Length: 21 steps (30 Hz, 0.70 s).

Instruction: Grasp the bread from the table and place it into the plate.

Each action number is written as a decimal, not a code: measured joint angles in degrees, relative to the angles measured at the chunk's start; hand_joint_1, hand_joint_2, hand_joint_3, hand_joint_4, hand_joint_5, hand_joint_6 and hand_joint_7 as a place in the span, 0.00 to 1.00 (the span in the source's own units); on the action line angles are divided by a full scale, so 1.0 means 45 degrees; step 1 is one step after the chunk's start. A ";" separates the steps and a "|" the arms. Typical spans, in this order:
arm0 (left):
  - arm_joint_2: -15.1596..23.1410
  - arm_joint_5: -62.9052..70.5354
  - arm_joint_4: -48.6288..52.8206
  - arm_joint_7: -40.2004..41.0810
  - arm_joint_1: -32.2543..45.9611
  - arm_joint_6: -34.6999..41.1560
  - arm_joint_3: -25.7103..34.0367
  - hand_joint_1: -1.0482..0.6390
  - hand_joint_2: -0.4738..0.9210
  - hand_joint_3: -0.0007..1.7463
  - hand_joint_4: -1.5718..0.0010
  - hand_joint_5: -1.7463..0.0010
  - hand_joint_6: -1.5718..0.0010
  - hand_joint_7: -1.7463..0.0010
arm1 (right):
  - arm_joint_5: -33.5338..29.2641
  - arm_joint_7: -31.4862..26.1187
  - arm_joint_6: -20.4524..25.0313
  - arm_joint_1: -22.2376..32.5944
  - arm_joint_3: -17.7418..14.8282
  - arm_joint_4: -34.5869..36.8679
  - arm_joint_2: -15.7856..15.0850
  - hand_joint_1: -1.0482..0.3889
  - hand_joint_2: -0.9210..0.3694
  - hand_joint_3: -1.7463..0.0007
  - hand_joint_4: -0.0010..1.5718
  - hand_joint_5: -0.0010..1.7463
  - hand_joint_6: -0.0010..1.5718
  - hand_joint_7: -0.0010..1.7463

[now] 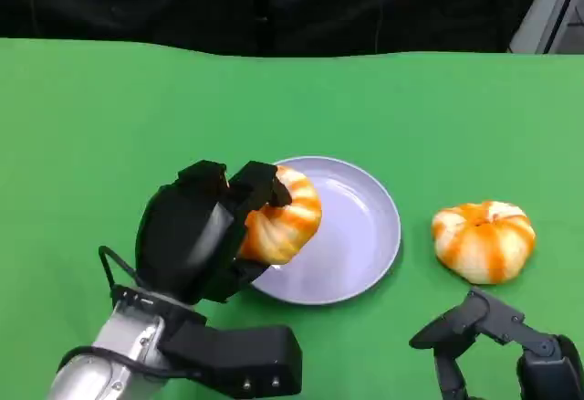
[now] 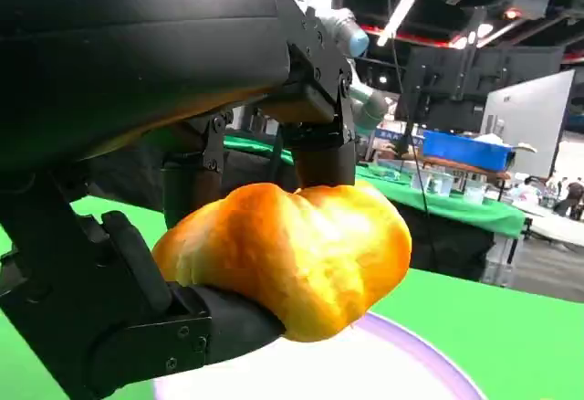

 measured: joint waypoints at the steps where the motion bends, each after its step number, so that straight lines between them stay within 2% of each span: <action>1: -0.0044 -0.0033 0.0150 -0.0050 -0.0115 -0.0026 -0.0072 0.48 0.54 0.75 0.39 0.00 0.49 0.08 | -0.0002 -0.0011 0.0000 0.0016 -0.0005 0.0001 0.0000 0.68 0.45 0.26 0.44 0.90 0.49 0.69; 6: -0.0508 -0.0024 0.1214 -0.0053 -0.0842 -0.0019 -0.0664 0.49 0.55 0.72 0.41 0.00 0.52 0.04 | -0.0211 -0.0073 -0.0001 0.0018 0.0080 0.0003 0.0040 0.69 0.45 0.25 0.44 0.90 0.49 0.69; 12: -0.0558 -0.0031 0.1408 -0.0052 -0.1150 0.0032 -0.0869 0.49 0.55 0.72 0.41 0.00 0.53 0.04 | -0.0234 -0.0099 -0.0001 0.0031 0.0087 0.0003 0.0065 0.69 0.46 0.25 0.44 0.90 0.49 0.69; 14: -0.0572 -0.0036 0.1489 -0.0050 -0.1201 0.0062 -0.0912 0.48 0.59 0.63 0.41 0.00 0.53 0.03 | -0.0238 -0.0103 -0.0001 0.0038 0.0087 0.0003 0.0065 0.68 0.45 0.25 0.43 0.90 0.48 0.69; 15: -0.0613 -0.0037 0.1651 -0.0052 -0.1287 0.0112 -0.0966 0.48 0.60 0.60 0.42 0.00 0.51 0.11 | -0.0244 -0.0103 -0.0001 0.0038 0.0101 0.0002 0.0066 0.68 0.45 0.25 0.43 0.91 0.49 0.69; 16: -0.0721 -0.0041 0.1861 -0.0089 -0.1395 0.0182 -0.1034 0.47 0.61 0.59 0.42 0.00 0.50 0.15 | -0.0249 -0.0103 -0.0001 0.0047 0.0123 -0.0002 0.0068 0.67 0.45 0.25 0.43 0.91 0.49 0.69; 19: -0.1025 -0.0046 0.2435 -0.0578 -0.1823 0.0430 -0.1297 0.47 0.61 0.58 0.43 0.00 0.48 0.18 | -0.0252 -0.0102 0.0002 0.0085 0.0209 -0.0007 0.0077 0.67 0.45 0.25 0.43 0.91 0.49 0.70; 21: -0.1190 -0.0051 0.2553 -0.0643 -0.1990 0.0465 -0.1411 0.48 0.63 0.55 0.44 0.00 0.54 0.07 | -0.0252 -0.0103 0.0003 0.0104 0.0228 -0.0007 0.0076 0.67 0.45 0.25 0.43 0.91 0.48 0.70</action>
